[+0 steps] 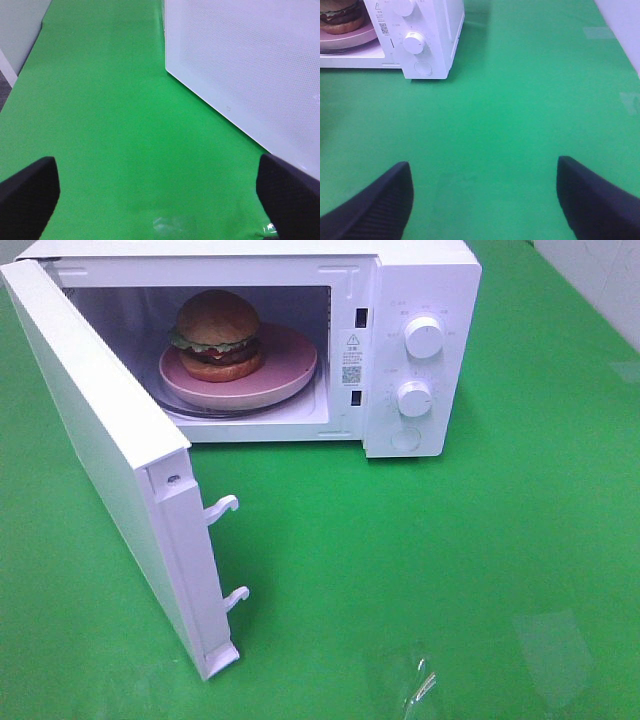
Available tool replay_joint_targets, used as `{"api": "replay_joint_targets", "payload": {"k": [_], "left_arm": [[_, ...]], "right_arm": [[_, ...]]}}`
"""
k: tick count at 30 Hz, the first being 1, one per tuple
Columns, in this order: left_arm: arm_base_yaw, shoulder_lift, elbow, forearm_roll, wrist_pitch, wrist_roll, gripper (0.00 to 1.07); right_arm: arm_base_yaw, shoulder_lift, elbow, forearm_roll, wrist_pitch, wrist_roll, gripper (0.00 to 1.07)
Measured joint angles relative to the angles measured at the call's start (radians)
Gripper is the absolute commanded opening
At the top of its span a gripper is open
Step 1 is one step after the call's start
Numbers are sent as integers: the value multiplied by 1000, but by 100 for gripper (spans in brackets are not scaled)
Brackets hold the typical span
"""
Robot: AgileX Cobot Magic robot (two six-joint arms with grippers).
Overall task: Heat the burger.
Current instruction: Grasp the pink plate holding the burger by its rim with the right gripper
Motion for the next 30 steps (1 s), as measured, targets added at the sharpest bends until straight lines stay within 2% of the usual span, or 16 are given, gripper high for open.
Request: {"api": "replay_joint_targets", "payload": {"k": [30], "left_arm": [[0,0,0,0,0,0,100]], "right_arm": [[0,0,0,0,0,0,75]]}}
